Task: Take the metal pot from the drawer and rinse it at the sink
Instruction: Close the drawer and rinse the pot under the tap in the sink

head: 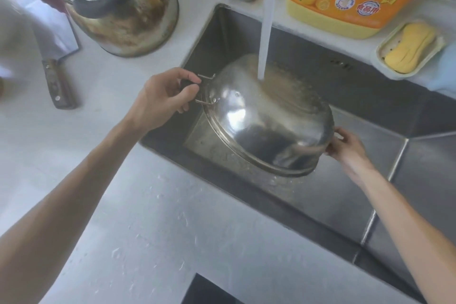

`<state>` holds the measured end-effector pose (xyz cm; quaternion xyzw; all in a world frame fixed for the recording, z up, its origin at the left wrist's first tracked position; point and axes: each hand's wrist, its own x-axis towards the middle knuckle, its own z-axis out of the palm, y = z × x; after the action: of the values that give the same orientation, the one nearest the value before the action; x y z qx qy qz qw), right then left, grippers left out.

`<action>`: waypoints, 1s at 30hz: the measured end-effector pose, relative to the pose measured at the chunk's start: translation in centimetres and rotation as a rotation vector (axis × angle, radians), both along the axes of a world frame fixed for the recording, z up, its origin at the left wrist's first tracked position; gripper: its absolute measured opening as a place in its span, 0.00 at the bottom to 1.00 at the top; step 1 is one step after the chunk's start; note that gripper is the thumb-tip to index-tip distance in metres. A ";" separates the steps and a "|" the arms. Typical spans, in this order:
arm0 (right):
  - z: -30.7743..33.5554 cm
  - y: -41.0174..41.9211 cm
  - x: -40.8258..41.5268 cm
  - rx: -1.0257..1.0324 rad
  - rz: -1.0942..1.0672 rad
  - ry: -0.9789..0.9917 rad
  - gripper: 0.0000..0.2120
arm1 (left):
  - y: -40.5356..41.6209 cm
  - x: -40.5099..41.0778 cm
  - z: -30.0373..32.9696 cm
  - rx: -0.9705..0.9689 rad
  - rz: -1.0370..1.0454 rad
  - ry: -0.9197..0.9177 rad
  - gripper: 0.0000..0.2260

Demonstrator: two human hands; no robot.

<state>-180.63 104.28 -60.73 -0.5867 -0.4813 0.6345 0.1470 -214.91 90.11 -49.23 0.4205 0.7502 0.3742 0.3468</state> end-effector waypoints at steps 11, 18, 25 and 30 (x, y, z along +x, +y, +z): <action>7.3 4.3 0.5 0.397 0.079 0.030 0.10 | -2.8 1.5 -5.9 -0.378 -0.195 0.010 0.08; 6.7 2.5 0.8 0.461 0.041 0.042 0.14 | -2.8 -0.4 -4.6 -0.171 -0.050 0.130 0.15; 2.0 -0.8 1.1 0.242 0.002 0.060 0.18 | -2.0 -0.5 0.3 -0.015 -0.092 0.207 0.19; -0.1 -2.1 1.1 0.118 0.044 0.022 0.14 | -1.2 0.0 1.9 0.061 -0.107 0.125 0.13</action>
<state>-179.51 102.19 -60.79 -0.5593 -0.5290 0.6144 0.1727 -214.95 88.93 -47.38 0.4930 0.7351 0.3508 0.3059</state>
